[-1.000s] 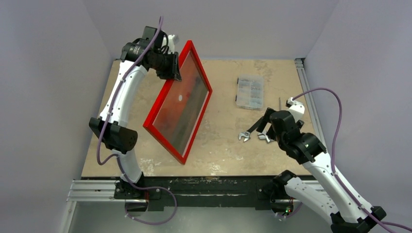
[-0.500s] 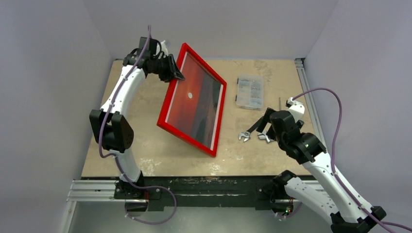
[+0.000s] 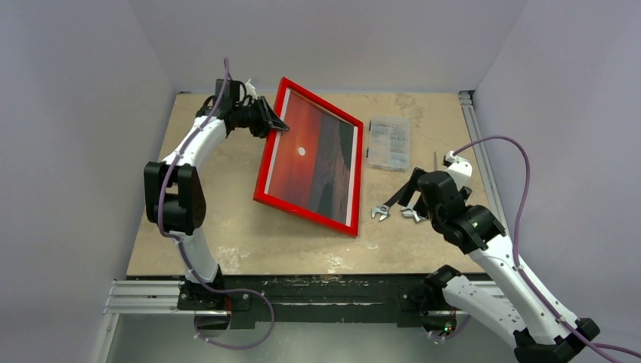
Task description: Take the photo out of the frame
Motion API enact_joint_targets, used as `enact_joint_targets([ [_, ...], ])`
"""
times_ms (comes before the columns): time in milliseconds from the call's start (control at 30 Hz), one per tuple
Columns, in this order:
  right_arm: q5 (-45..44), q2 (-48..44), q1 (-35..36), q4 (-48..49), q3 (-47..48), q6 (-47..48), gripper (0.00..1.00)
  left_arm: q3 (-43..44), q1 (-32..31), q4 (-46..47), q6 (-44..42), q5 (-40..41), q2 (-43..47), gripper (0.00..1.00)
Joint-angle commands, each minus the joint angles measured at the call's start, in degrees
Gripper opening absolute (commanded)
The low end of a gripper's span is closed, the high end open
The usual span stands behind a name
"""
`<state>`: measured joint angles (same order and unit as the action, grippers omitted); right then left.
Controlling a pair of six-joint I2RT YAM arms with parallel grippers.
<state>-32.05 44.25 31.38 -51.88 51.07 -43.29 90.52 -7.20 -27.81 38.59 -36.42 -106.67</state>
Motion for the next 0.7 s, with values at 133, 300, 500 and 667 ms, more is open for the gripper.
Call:
enact_joint_targets([
  [133, -1.98, -0.21, -0.09, 0.63, 0.0, -0.51, 0.97, -5.8, 0.89, 3.73, 6.53, 4.26, -1.44, 0.0],
  [300, -1.88, -0.6, -0.1, 0.06, 0.26, -0.76, 0.97, -6.11, 1.7, 2.87, 6.71, 4.89, -1.54, 0.0],
  [500, -1.82, -0.92, -0.13, 0.91, -0.28, -0.68, 0.98, -5.21, 2.24, 1.36, 5.98, 2.83, -2.28, 0.02],
  [667, -1.25, 0.21, -0.13, 0.52, -0.25, -1.05, 0.97, -4.09, 2.28, -0.06, 4.46, 2.53, -0.97, 0.46],
])
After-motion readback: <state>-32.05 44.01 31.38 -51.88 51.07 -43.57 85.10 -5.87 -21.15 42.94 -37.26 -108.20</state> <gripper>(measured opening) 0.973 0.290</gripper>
